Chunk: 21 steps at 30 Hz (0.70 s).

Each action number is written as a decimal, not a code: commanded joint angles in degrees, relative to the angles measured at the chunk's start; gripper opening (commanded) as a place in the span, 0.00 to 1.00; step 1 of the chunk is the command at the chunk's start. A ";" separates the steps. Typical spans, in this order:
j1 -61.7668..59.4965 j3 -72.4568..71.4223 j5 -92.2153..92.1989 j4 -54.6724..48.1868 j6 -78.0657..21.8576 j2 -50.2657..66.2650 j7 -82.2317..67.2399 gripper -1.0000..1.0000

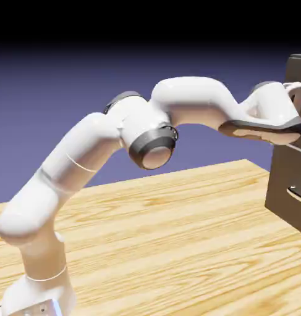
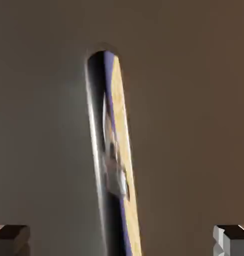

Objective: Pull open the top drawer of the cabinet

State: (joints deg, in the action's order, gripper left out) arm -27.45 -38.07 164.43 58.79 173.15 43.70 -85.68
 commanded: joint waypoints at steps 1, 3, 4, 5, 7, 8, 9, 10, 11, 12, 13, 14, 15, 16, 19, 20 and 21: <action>0.05 -0.95 -1.28 -0.84 0.05 0.97 -2.49 0.50; 0.16 -2.86 -3.85 -2.52 0.14 2.90 -7.47 0.50; 0.22 -3.82 -5.13 -3.36 0.18 3.87 -9.96 0.50; 0.28 -4.77 -6.41 -4.21 0.23 4.84 -12.46 0.50; 0.39 -6.69 -8.97 -5.89 0.32 6.78 -17.44 0.50; 0.44 -7.64 -10.26 -6.73 0.37 7.75 -19.93 0.50; 0.50 -8.60 -11.54 -7.57 0.41 8.71 -22.42 0.50; 0.55 -9.55 -12.82 -8.41 0.46 9.68 -24.92 0.50; 0.61 -10.51 -14.10 -9.25 0.50 10.65 -27.41 0.50; 0.66 -11.46 -15.39 -10.10 0.55 11.62 -29.90 0.50; 0.72 -12.42 -16.67 -10.94 0.60 12.59 -32.39 0.50; 0.77 -13.37 -17.95 -11.78 0.64 13.55 -34.88 0.50; 0.83 -14.33 -19.23 -12.62 0.69 14.52 -37.37 0.50; 0.88 -15.28 -20.51 -13.46 0.73 15.49 -39.87 0.50; 1.05 -18.15 -24.36 -15.99 0.87 18.40 -47.34 0.50; 1.10 -19.10 -25.64 -16.83 0.92 19.36 -49.83 0.50; 1.16 -20.06 -26.93 -17.67 0.96 20.33 -52.32 0.50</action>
State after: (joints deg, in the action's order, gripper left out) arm -26.29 -58.12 137.51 41.12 174.11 64.03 -138.01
